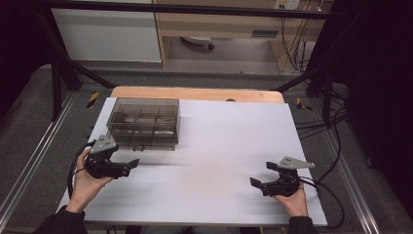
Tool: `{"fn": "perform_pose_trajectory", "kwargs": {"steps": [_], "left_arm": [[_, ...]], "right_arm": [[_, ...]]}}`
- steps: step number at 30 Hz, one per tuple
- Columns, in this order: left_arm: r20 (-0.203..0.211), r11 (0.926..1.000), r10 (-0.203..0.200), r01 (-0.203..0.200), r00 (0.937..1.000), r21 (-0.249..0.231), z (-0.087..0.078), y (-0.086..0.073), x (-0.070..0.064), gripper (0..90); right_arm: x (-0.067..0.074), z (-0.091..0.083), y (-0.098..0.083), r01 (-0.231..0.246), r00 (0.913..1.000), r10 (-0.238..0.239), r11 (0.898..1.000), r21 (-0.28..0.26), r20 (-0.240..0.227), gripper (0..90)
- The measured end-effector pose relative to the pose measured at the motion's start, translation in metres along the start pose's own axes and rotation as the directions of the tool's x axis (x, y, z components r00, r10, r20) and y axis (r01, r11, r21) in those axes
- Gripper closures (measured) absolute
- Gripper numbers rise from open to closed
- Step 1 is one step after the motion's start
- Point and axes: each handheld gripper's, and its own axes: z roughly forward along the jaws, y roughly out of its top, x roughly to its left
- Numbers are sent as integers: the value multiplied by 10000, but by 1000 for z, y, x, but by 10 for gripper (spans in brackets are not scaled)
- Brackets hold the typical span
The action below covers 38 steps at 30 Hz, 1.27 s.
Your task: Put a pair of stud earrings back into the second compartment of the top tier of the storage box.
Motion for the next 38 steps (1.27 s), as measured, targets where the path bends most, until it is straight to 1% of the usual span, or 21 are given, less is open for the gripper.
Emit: {"fn": "perform_pose_trajectory", "kwargs": {"steps": [7,13,17,20,22,30,33,38], "left_arm": [[148,10000,28,-27,9999,-50,2,-23,-3,66],[328,10000,84,-86,9994,46,8,-41,-2,65],[374,9998,132,-137,9992,144,13,-51,1,64],[364,9997,37,-45,9993,220,17,-59,6,64],[453,9998,-62,54,9990,190,17,-63,10,64],[343,9998,-135,129,9993,156,19,-72,18,63],[345,9997,-76,68,9994,219,20,-73,18,63],[415,9998,-61,53,9991,190,20,-73,17,63]], "right_arm": [[0,0,0,-4,10000,4,10000,2,4,6],[0,1,0,12,10000,-12,10000,28,7,6],[0,0,0,10,10000,-10,10000,31,5,6],[0,0,0,11,10000,-11,10000,31,4,6],[0,1,0,9,10000,-9,10000,47,0,6],[0,2,-1,-1,10000,1,9999,125,-6,6],[0,2,-1,51,10000,-51,9999,144,-13,6],[0,2,-1,33,10000,-33,9999,150,7,6]]}}
